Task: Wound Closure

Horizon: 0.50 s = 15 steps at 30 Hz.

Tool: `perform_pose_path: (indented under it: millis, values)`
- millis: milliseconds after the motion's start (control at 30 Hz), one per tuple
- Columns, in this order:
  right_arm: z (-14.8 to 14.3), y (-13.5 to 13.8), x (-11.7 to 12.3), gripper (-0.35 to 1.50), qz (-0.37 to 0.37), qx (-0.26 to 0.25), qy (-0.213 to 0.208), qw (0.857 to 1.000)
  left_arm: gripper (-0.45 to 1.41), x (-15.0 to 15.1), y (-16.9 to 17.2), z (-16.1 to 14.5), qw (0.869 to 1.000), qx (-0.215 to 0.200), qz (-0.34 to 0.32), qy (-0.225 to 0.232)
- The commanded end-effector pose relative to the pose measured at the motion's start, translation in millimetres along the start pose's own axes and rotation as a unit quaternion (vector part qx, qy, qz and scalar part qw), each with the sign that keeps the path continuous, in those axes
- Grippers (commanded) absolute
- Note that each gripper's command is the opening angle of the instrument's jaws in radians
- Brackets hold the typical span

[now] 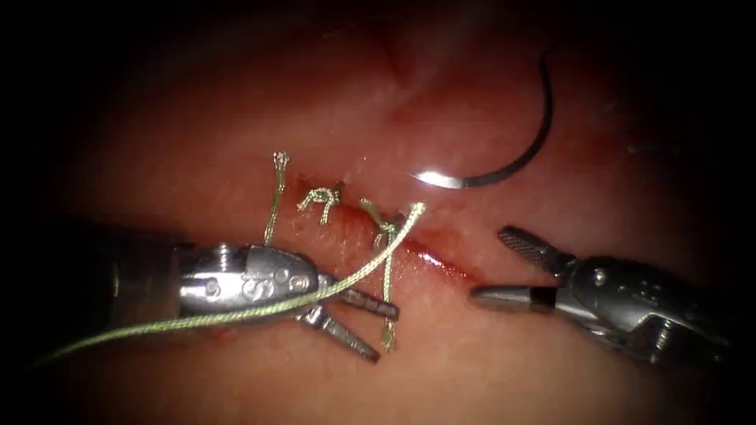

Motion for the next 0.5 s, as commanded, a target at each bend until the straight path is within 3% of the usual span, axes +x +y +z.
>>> perform_pose_path:
  millis: [33,200,500]
  values:
    - [0.9,-0.2,-0.3,1.48,0.000,0.001,0.001,1.000,0.46,-0.3,-0.5,0.6,1.000,-0.003,0.000,-0.007]
    - [1.2,-0.4,-0.4,1.48,-0.001,0.003,0.001,1.000,0.57,-0.2,-1.6,0.3,0.999,-0.017,0.019,-0.023]
    - [1.6,-1.0,-0.3,1.48,-0.001,0.005,0.002,1.000,0.56,-0.6,-4.0,0.2,0.997,-0.030,0.038,-0.053]
